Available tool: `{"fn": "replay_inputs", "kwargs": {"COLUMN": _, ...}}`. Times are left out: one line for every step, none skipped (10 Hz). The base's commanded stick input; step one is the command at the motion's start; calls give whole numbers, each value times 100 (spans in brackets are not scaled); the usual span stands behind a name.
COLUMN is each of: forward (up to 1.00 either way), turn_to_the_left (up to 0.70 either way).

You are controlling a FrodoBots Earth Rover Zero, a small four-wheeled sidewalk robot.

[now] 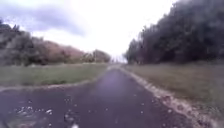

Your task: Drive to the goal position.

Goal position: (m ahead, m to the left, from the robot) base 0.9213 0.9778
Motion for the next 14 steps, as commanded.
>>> {"fn": "replay_inputs", "kwargs": {"forward": 60, "turn_to_the_left": -15}}
{"fn": "replay_inputs", "kwargs": {"forward": 60, "turn_to_the_left": -15}}
{"fn": "replay_inputs", "kwargs": {"forward": 60, "turn_to_the_left": -15}}
{"fn": "replay_inputs", "kwargs": {"forward": 60, "turn_to_the_left": -15}}
{"fn": "replay_inputs", "kwargs": {"forward": 60, "turn_to_the_left": -13}}
{"fn": "replay_inputs", "kwargs": {"forward": 60, "turn_to_the_left": -7}}
{"fn": "replay_inputs", "kwargs": {"forward": 60, "turn_to_the_left": 0}}
{"fn": "replay_inputs", "kwargs": {"forward": 60, "turn_to_the_left": 0}}
{"fn": "replay_inputs", "kwargs": {"forward": 60, "turn_to_the_left": 0}}
{"fn": "replay_inputs", "kwargs": {"forward": 60, "turn_to_the_left": 0}}
{"fn": "replay_inputs", "kwargs": {"forward": 60, "turn_to_the_left": 0}}
{"fn": "replay_inputs", "kwargs": {"forward": 60, "turn_to_the_left": 0}}
{"fn": "replay_inputs", "kwargs": {"forward": 60, "turn_to_the_left": 0}}
{"fn": "replay_inputs", "kwargs": {"forward": 60, "turn_to_the_left": 0}}
